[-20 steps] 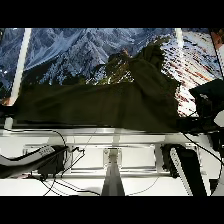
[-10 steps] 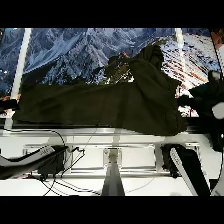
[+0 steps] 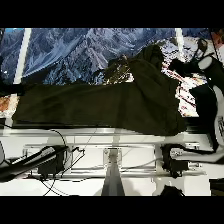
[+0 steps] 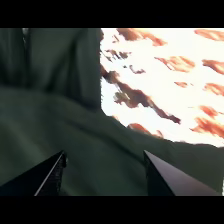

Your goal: Fold the clothes and pants, and hang the long-sleeved shirts on hangers.

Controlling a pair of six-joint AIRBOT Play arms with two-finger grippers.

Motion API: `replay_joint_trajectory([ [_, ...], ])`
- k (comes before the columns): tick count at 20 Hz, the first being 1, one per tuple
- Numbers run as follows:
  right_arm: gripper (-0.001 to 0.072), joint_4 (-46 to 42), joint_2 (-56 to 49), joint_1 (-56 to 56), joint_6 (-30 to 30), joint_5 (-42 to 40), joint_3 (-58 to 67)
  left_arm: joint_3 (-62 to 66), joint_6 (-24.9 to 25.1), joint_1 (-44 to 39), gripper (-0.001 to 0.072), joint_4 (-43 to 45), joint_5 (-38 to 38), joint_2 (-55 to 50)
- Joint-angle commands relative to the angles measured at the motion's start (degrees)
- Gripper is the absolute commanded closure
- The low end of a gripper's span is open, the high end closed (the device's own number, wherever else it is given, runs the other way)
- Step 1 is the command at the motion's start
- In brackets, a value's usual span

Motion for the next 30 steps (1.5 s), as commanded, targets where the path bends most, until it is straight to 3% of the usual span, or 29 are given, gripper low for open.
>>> replay_joint_trajectory([
  [1, 0.0158, 2.89, -10.75, 3.5, -2.12, -2.43, 8.31, 0.24, -0.02, -4.37, 0.0018, 0.04, 1.4, 0.11],
  [6, 0.0159, -0.09, -18.91, 4.76, 5.4, -4.0, 14.82, 0.24, -0.02, -6.86, 0.0018, 0.04, 2.25, 0.11],
  [11, 0.0168, -1.11, -22.64, 4.76, 7.06, -4.48, 15.85, 0.24, -0.02, -6.86, 0.0018, 0.02, 2.49, 0.11],
  [12, 0.0202, -1.2, -23.06, 4.76, 7.08, -4.81, 15.85, 0.24, -0.02, -6.86, 0.0018, 0.02, 2.6, 0.11],
  [13, 0.0303, -1.2, -23.3, 4.76, 7.08, -5.38, 15.85, 0.24, -0.02, -6.86, 0.0018, 0.02, 2.62, 0.11],
  [16, 0.0383, -1.6, -23.82, 4.76, 7.21, -8.07, 15.85, 0.24, -0.02, -6.86, 0.0018, 0.0, 2.62, 0.11],
  [17, 0.0457, -2.29, -23.91, 4.72, 7.65, -8.46, 15.85, 0.24, -0.02, -6.86, 0.0018, 0.0, 2.6, 0.11],
  [19, 0.0672, -2.8, -24.13, 4.72, 8.31, -8.76, 15.85, 0.24, -0.02, -6.86, 0.0018, 0.0, 2.62, 0.11],
  [25, 0.0686, -2.62, -23.17, 6.38, 7.21, -9.01, 22.95, 0.24, -0.02, -6.86, 0.0018, 0.0, 2.67, 0.11],
  [30, 0.0686, -2.56, -21.97, 12.04, -2.8, -7.76, 38.62, 0.24, -0.04, -6.88, 0.0018, -0.42, 2.64, 0.11],
])
